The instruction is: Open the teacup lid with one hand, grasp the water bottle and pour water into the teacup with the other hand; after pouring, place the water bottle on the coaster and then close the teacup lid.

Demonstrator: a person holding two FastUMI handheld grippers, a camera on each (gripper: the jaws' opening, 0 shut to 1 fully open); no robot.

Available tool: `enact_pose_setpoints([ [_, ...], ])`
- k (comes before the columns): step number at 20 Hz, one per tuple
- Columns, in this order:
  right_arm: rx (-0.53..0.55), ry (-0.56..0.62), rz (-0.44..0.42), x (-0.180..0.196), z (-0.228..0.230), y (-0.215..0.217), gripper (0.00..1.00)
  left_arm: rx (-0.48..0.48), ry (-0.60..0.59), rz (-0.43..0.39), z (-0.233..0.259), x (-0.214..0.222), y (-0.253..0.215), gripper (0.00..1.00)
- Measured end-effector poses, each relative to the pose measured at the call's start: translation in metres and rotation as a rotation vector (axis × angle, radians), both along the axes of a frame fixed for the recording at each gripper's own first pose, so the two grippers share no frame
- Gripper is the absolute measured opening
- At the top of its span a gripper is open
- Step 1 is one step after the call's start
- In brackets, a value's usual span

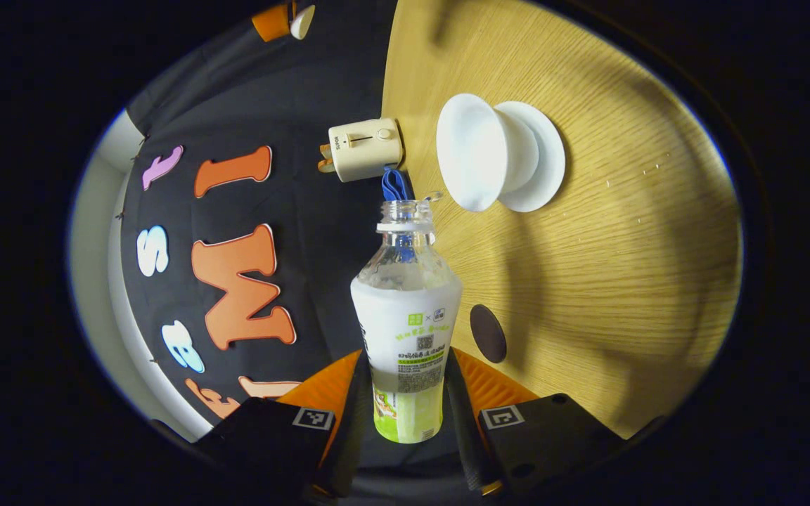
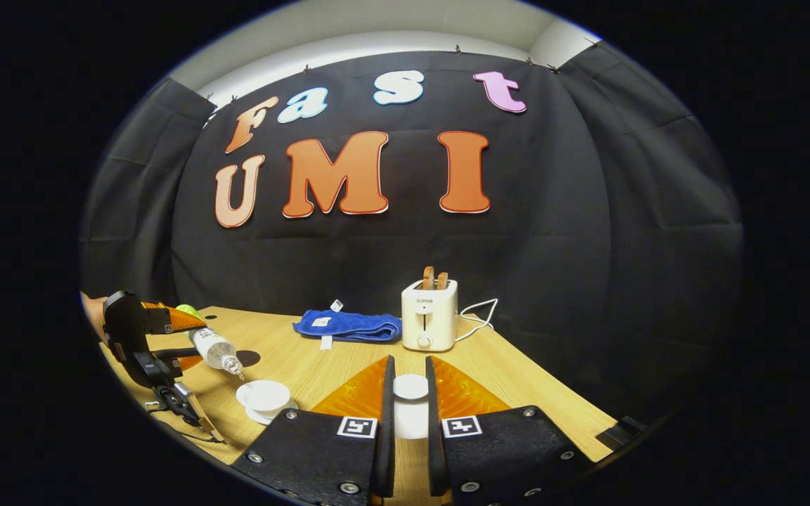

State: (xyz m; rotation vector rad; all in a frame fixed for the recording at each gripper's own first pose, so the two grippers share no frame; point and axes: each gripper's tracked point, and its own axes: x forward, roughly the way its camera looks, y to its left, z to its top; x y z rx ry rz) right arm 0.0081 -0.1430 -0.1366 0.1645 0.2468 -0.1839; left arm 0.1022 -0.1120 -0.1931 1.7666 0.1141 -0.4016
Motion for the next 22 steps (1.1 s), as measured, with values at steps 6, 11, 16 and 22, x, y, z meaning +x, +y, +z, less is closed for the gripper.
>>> enact_pose_setpoints([
  [6,0.0,-0.001,-0.005,-0.005,0.001,-0.002,0.19,0.026,-0.015,-0.023,0.002,0.004,-0.007,0.64],
  [11,0.001,-0.009,-0.007,-0.008,0.002,-0.002,0.19,0.043,-0.019,-0.043,0.004,0.003,-0.012,0.59],
  [16,0.003,-0.015,-0.018,-0.014,0.004,-0.008,0.19,0.071,-0.02,-0.075,0.004,0.003,-0.025,0.59],
  [22,0.006,-0.013,-0.025,-0.019,0.003,-0.013,0.19,0.119,-0.029,-0.115,0.006,0.004,-0.04,0.59],
])
